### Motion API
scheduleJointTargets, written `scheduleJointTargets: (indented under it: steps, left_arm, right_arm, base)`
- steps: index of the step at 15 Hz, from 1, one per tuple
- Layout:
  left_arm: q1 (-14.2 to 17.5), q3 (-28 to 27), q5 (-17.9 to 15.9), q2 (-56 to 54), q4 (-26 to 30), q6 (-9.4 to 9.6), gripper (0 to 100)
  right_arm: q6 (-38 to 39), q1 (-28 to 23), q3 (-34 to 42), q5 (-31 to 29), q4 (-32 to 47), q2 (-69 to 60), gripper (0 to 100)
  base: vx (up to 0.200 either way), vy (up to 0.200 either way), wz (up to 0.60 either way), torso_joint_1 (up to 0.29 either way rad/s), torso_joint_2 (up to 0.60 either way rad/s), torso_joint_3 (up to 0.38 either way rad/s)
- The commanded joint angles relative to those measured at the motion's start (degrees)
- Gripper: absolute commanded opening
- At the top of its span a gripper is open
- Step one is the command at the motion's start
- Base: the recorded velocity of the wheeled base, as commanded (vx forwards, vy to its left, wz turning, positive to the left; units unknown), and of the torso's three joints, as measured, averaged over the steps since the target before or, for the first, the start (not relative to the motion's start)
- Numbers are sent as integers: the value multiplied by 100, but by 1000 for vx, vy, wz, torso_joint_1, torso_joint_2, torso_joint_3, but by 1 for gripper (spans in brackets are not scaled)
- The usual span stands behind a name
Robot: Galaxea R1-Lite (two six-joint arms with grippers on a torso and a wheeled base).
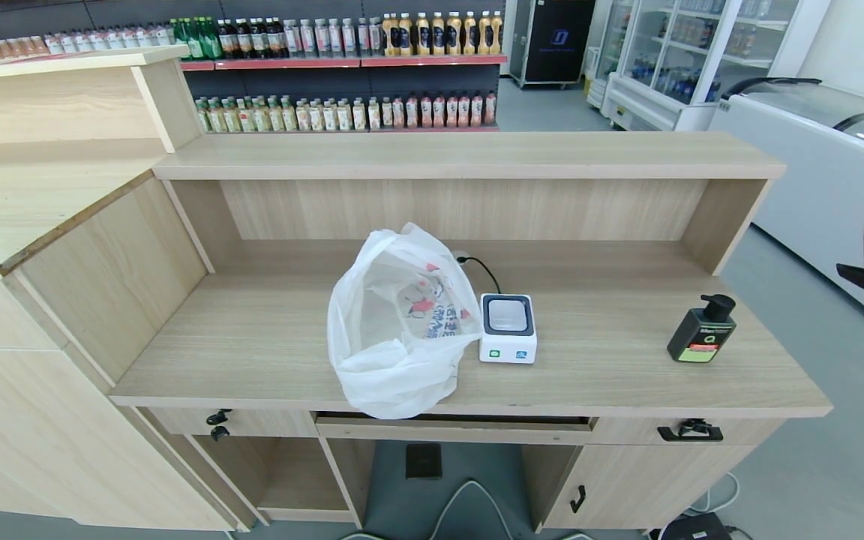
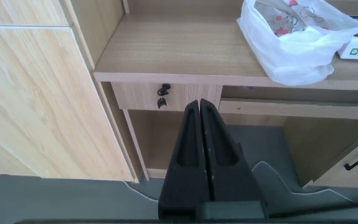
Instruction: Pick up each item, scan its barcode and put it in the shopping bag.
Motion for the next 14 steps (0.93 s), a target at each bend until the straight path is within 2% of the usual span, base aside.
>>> scheduleJointTargets:
  steps: [1, 3, 4, 5, 6, 7, 8, 9, 14]
  left_arm:
    - [6, 0, 4, -2, 0, 1, 0]
    - [6, 0, 4, -2, 0, 1, 0]
    - [6, 0, 4, -2, 0, 1, 0]
    - [6, 0, 4, -2, 0, 1, 0]
    - [6, 0, 4, -2, 0, 1, 0]
    - [6, 0, 4, -2, 0, 1, 0]
    - [6, 0, 4, -2, 0, 1, 0]
    - [6, 0, 4, -2, 0, 1, 0]
    - [6, 0, 4, -2, 0, 1, 0]
  right_arm:
    - [81, 536, -225, -349, -175, 281, 0]
    - [81, 738, -207, -463, -368, 404, 0]
    - [204, 1090, -225, -437, -702, 720, 0]
    - [266, 1213, -233, -375, -764, 914, 0]
    - [283, 1274, -260, -50, -904, 1177, 0]
    - [292, 1283, -356, 671, -1115, 1564, 0]
    - [275, 1283, -523, 1145, -1256, 1828, 0]
    - [248, 1310, -708, 1382, -1432, 2065, 0]
    - [-7, 1556, -1139, 1488, -2425, 2874, 0]
  base:
    - [0, 0, 600, 2, 2, 12]
    - [0, 0, 600, 7, 2, 2]
    - [0, 0, 600, 7, 2, 2]
    - [0, 0, 0, 0, 0, 0]
    - [0, 0, 0, 0, 0, 0]
    - [0, 0, 0, 0, 0, 0]
    - [0, 0, 0, 0, 0, 0]
    - [0, 0, 0, 0, 0, 0]
    - [0, 0, 0, 0, 0, 0]
